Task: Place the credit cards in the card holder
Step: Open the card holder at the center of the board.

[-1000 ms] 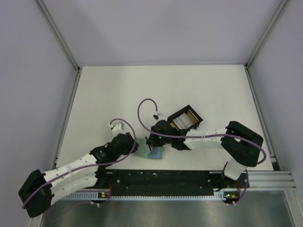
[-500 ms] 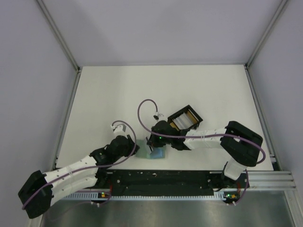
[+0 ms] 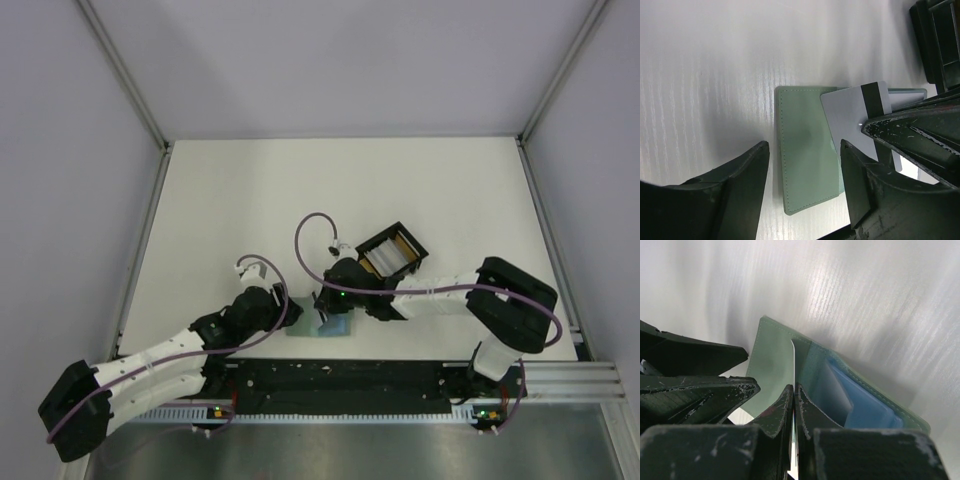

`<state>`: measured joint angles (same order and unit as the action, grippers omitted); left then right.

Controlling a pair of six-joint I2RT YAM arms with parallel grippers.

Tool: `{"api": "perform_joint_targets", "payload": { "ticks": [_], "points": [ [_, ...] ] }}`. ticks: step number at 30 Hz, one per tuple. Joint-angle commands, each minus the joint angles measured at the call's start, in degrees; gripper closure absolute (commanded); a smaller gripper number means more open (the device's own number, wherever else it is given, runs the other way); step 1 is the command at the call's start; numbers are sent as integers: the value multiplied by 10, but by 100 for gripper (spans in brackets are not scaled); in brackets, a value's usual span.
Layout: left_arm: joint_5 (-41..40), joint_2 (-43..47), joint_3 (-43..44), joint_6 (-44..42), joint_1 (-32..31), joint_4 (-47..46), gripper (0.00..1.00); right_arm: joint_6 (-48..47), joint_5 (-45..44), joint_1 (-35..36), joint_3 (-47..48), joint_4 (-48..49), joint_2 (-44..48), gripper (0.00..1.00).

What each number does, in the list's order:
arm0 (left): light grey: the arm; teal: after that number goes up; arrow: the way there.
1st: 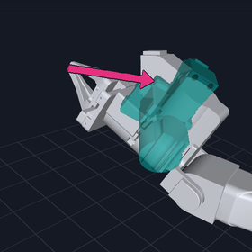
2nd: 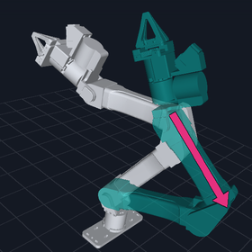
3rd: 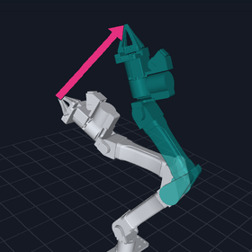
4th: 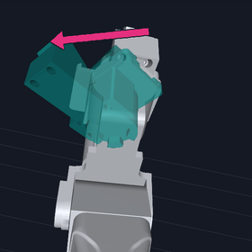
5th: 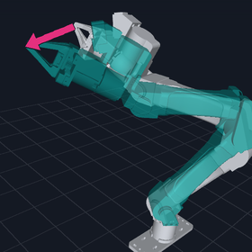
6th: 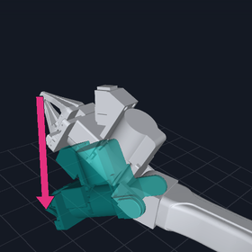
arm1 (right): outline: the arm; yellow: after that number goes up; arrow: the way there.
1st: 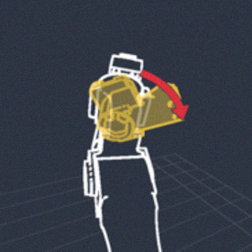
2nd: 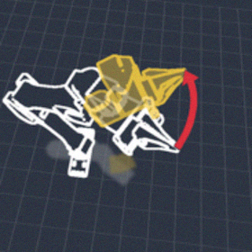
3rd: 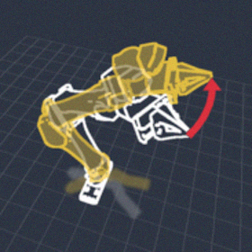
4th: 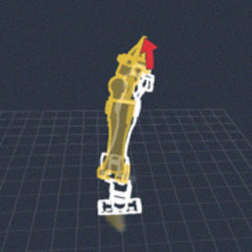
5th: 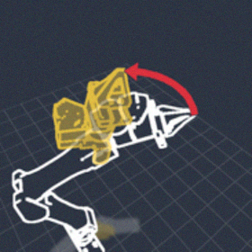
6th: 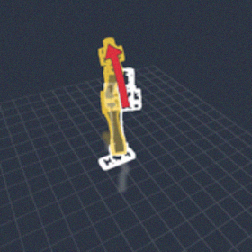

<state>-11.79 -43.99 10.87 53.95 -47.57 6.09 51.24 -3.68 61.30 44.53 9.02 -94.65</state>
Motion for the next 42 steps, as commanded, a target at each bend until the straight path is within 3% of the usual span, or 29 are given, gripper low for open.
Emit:
{"api": "perform_joint_targets", "payload": {
  "ticks": [1,8,11,18,21,31,33,42],
  "points": [
    [-5,3,-4,1,-2,-19,35,3,-14,-4,-24,21,32,100],
    [-7,3,-4,-3,-1,-27,34,-2,-28,-5,-61,44,99,100],
    [-1,0,-4,-7,-1,-41,34,-6,-37,-4,-50,8,102,100],
    [47,-10,-10,-21,-2,-122,36,2,-23,-5,-56,22,90,100],
    [55,-11,-12,-17,-2,-129,45,3,-27,-4,-57,20,90,100],
    [65,-15,-24,-13,-1,-132,96,-2,-32,-5,-55,8,98,100],
    [57,-18,-21,-17,-1,-126,100,-6,-34,-9,-52,-6,114,100],
    [27,-33,-7,-31,-1,-100,100,-18,-57,-49,-94,-64,241,100]
  ]
}}
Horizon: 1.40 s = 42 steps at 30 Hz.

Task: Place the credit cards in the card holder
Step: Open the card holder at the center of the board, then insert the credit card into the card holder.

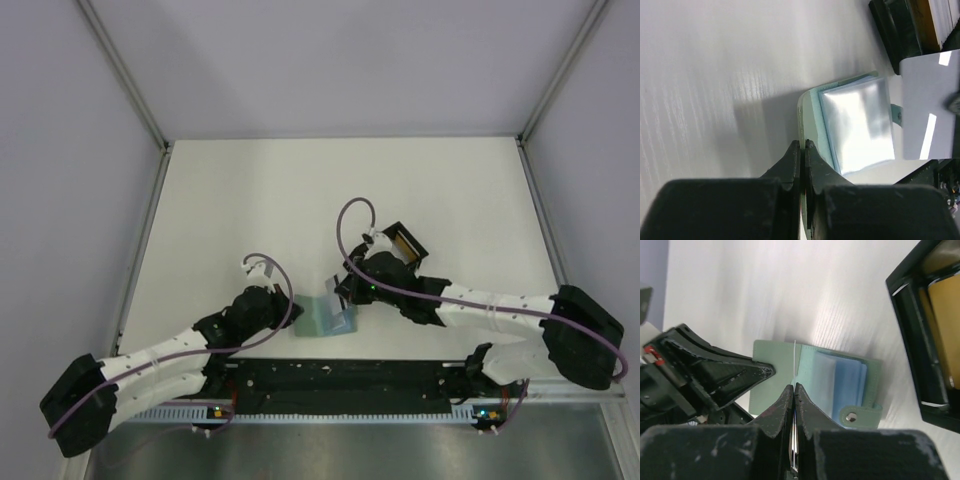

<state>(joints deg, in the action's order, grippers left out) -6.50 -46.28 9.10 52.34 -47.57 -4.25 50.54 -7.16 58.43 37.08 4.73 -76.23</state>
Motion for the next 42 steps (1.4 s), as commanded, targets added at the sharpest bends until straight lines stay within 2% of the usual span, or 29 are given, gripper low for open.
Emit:
{"api": "perform_joint_targets", "payload": {
  "ticks": [1,13,24,34,42],
  "points": [
    [-28,-14,12,-14,-1,7,100,-12,-25,-23,-23,-26,65,100],
    [-32,-27,14,-18,-1,5,100,4,-23,-27,-70,-29,59,100],
    [-39,-30,10,-16,-1,7,100,-10,-35,-29,-68,-46,49,100],
    [-33,-43,11,-16,-1,-3,100,-6,-25,-30,-63,-21,11,100],
    [-33,-48,11,-16,-1,-8,100,3,14,-29,-68,23,20,100]
  ]
}}
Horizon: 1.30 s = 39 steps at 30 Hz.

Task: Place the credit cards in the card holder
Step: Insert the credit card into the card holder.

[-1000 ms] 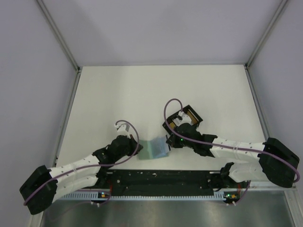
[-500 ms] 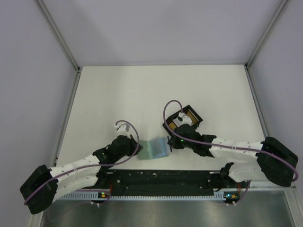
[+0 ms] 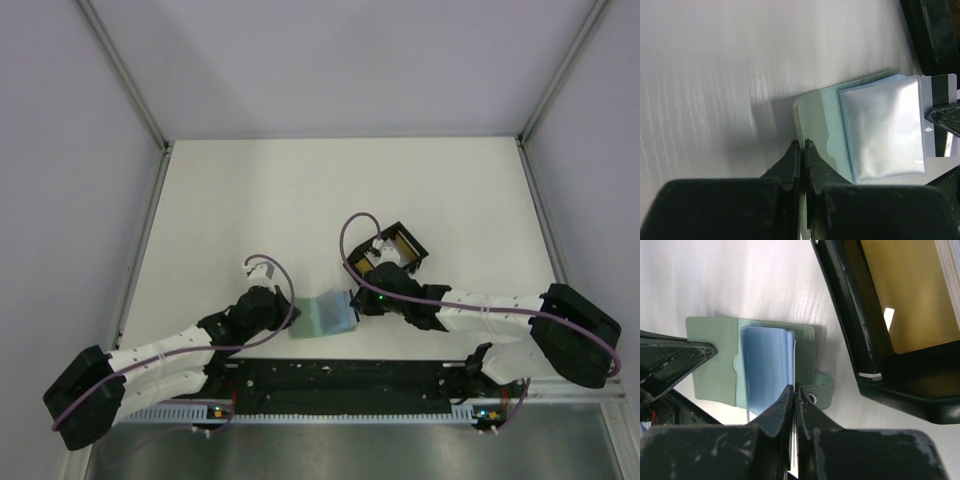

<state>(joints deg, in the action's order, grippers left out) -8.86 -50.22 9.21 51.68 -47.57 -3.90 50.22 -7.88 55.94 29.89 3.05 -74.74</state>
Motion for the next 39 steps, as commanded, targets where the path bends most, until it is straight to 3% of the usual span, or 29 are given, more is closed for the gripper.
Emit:
{"api": "perform_joint_targets", "payload": {
  "ticks": [1,10,17,39],
  "points": [
    [-9,-9,11,-9,-1,-13,100,8,25,-5,6,42,6,100],
    [-13,-14,12,-8,-1,-15,100,6,45,-4,7,62,20,100],
    [-15,-14,12,-10,-1,-13,100,-5,-17,-4,23,-12,54,100],
    [-18,-13,14,-11,-1,-8,100,-16,-25,-4,33,-20,34,100]
  ]
}}
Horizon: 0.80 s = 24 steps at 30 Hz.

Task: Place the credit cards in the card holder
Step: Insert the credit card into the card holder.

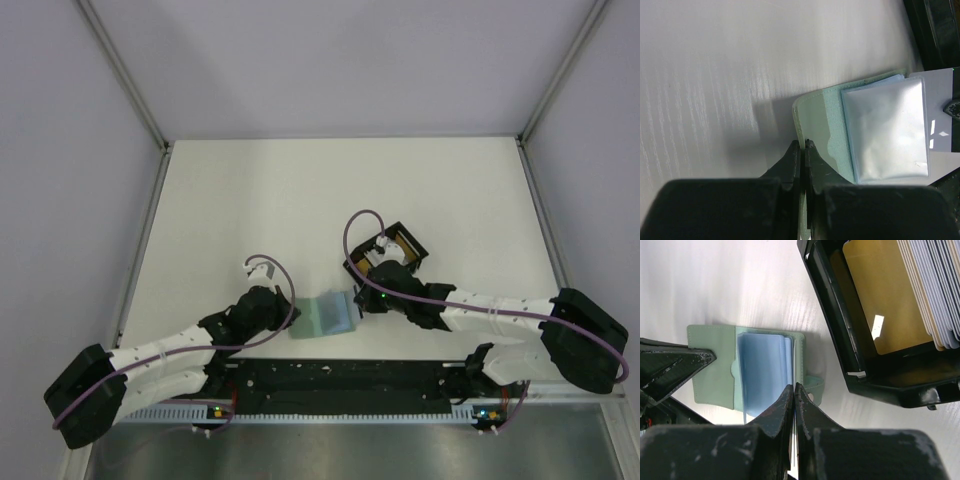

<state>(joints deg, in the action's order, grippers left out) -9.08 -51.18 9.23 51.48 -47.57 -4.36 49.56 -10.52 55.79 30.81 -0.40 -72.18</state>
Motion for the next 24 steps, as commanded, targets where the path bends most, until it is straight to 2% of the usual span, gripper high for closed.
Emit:
{"api": "perform_joint_targets", "payload": {
  "ticks": [1,9,24],
  "points": [
    [-15,-3,14,-9,-1,-5,100,-7,14,-3,22,23,4,100],
    [-14,-2,15,-9,-1,-2,100,7,23,-3,16,41,-30,100],
    [-17,-2,12,-9,-1,0,100,9,1,-2,7,30,-10,100]
  ]
}}
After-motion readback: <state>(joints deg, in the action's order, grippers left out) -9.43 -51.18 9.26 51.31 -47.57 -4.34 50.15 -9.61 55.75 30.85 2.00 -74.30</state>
